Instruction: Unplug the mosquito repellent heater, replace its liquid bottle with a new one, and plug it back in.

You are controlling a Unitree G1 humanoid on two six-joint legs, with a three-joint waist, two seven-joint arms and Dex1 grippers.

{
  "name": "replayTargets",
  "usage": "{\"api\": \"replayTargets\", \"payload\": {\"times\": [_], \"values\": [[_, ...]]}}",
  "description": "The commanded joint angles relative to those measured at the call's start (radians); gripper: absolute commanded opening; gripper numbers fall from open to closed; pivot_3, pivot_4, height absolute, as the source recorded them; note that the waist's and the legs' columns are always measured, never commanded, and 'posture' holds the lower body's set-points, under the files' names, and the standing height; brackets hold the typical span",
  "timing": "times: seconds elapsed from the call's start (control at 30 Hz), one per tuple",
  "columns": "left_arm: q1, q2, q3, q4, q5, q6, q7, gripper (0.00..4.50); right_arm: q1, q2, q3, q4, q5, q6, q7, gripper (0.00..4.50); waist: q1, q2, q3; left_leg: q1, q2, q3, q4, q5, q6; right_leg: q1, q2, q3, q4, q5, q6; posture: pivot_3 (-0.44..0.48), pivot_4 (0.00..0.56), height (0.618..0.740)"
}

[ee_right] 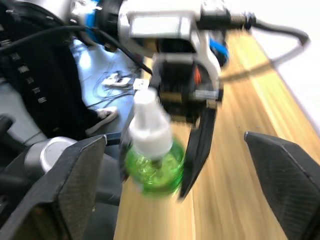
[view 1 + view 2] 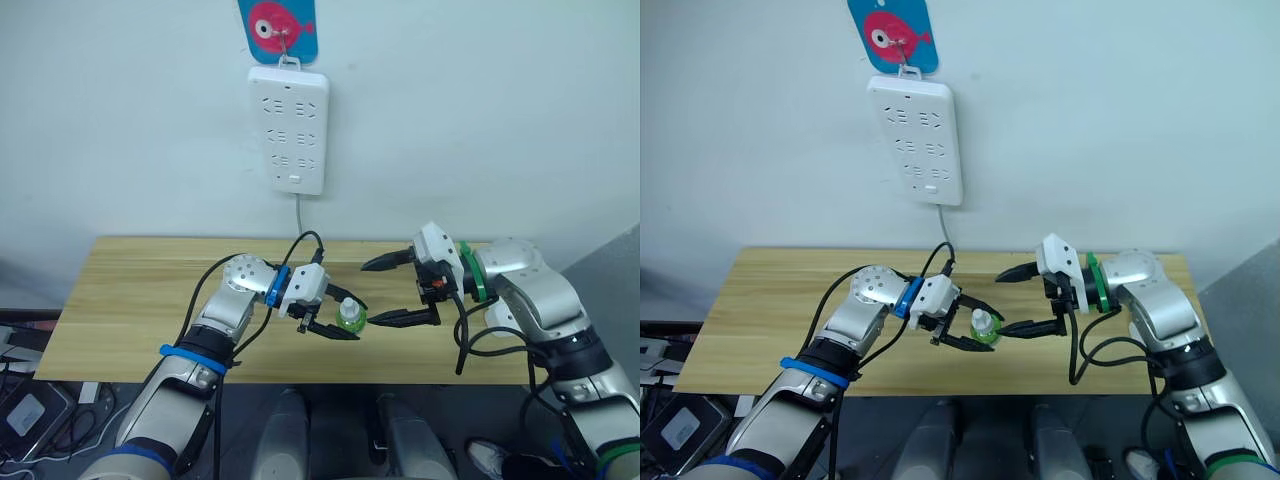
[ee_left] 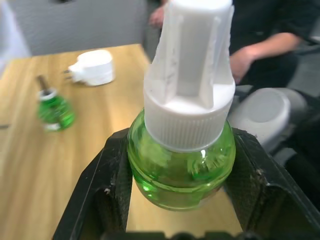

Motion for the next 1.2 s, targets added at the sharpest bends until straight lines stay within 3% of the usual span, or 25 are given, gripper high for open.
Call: {"api": "replayTargets", "payload": {"times": [0.03,0.2,0.33,0.43,1.2], "values": [[-0.03,-0.001,0.041,0.021,0.003,-0.005,0.048,2.24,0.101,-0.028,-0.082,-0.138,0.017,0.032,-0.108,4.45,0.0,0.0,0.0,0.0,0.0,0.0,0.0,0.0,0.0,0.0,0.0,0.0,0.0,0.0,0.0,0.191,0.214,0.74],[-0.062,-0.017,0.075,0.084,0.039,-0.012,0.177,2.24,0.234,0.088,-0.11,-0.313,-0.046,0.103,-0.432,4.45,-0.011,0.0,0.0,0.001,0.0,0.0,0.0,0.001,0.0,0.0,0.0,0.001,0.001,0.0,0.0,0.174,0.21,0.74],[-0.072,-0.03,0.083,0.103,0.045,-0.013,0.212,2.24,0.259,0.159,-0.069,-0.357,-0.067,0.137,-0.545,3.53,-0.023,0.0,-0.001,0.001,0.0,0.0,-0.001,0.004,-0.002,0.0,0.0,0.001,0.001,0.0,0.0,0.168,0.209,0.74],[-0.079,-0.037,0.082,0.106,0.046,-0.011,0.22,2.24,0.25,0.194,-0.041,-0.346,-0.094,0.132,-0.605,2.43,-0.028,-0.001,-0.001,0.001,-0.001,0.0,-0.001,0.006,-0.003,0.0,0.0,0.001,0.001,0.0,0.0,0.17,0.203,0.74],[-0.08,-0.062,0.081,0.093,0.04,-0.007,0.217,2.24,0.206,0.278,0.002,-0.284,-0.078,0.102,-0.66,2.43,-0.028,-0.004,-0.007,0.001,-0.001,-0.001,-0.002,0.009,-0.003,0.0,0.0,0.0,0.002,0.002,-0.002,0.178,0.186,0.74]]}}
